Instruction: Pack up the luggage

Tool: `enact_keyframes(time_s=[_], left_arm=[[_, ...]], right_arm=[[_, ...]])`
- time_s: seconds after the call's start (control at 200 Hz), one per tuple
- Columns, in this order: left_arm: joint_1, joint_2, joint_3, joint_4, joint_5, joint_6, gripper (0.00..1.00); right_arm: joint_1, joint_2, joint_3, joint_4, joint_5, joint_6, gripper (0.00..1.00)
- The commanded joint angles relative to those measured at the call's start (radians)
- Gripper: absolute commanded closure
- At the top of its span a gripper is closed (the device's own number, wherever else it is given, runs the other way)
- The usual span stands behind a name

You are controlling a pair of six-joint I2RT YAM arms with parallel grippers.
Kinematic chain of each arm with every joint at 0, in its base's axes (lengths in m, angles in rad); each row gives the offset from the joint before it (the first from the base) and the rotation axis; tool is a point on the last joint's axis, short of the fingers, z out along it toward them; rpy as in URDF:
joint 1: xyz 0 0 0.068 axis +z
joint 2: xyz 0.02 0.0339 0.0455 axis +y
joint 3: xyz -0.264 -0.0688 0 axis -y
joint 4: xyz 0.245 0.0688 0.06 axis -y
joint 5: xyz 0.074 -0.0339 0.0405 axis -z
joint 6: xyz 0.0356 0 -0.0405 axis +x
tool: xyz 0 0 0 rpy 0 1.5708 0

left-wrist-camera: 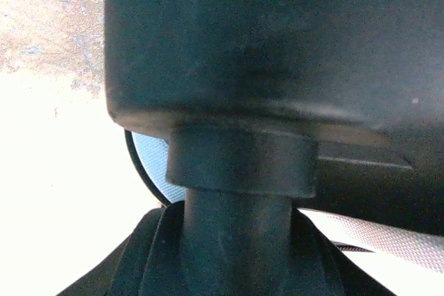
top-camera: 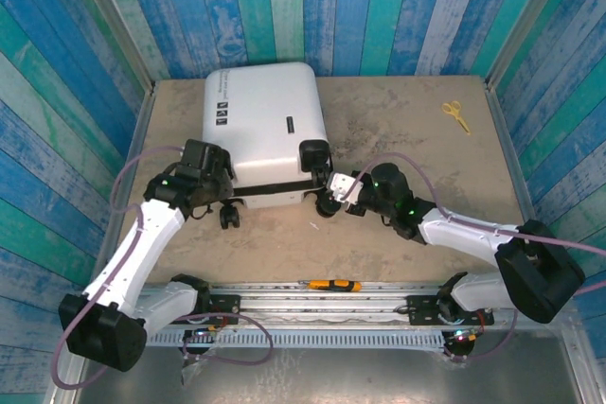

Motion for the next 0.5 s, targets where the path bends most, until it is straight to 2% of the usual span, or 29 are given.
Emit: enact_keyframes(time_s=[0.0, 0.105, 0.15, 0.275, 0.31, 0.391, 0.441, 0.496], left_arm=[[0.104, 0.008, -0.022, 0.031, -0.176, -0.059, 1.0], [0.147, 0.002, -0.015, 0.043, -0.168, -0.035, 1.0], [0.159, 0.004, -0.007, 0.047, -0.163, -0.02, 1.0], [0.166, -0.008, 0.028, 0.047, -0.151, 0.015, 1.0], [0.166, -0.026, 0.04, 0.045, -0.139, 0.017, 0.89], [0.167, -0.096, 0.073, 0.047, -0.07, 0.047, 0.46], [0.167, -0.146, 0.095, 0.037, -0.04, 0.035, 0.34], [0.166, -0.193, 0.128, 0.004, -0.029, 0.018, 0.26]], right_arm=[[-0.062, -0.016, 0.017, -0.007, 0.025, 0.001, 1.0], [-0.077, -0.007, 0.027, -0.006, -0.003, 0.026, 1.0], [-0.115, 0.001, 0.035, -0.008, -0.02, 0.041, 1.0], [-0.119, 0.009, 0.046, -0.014, -0.063, 0.072, 1.0], [-0.119, 0.009, 0.048, -0.016, -0.068, 0.082, 1.0], [-0.118, 0.003, 0.048, -0.022, -0.074, 0.105, 1.0], [-0.119, -0.005, 0.046, -0.028, -0.084, 0.114, 1.0], [-0.118, -0.01, 0.042, -0.027, -0.087, 0.128, 1.0]])
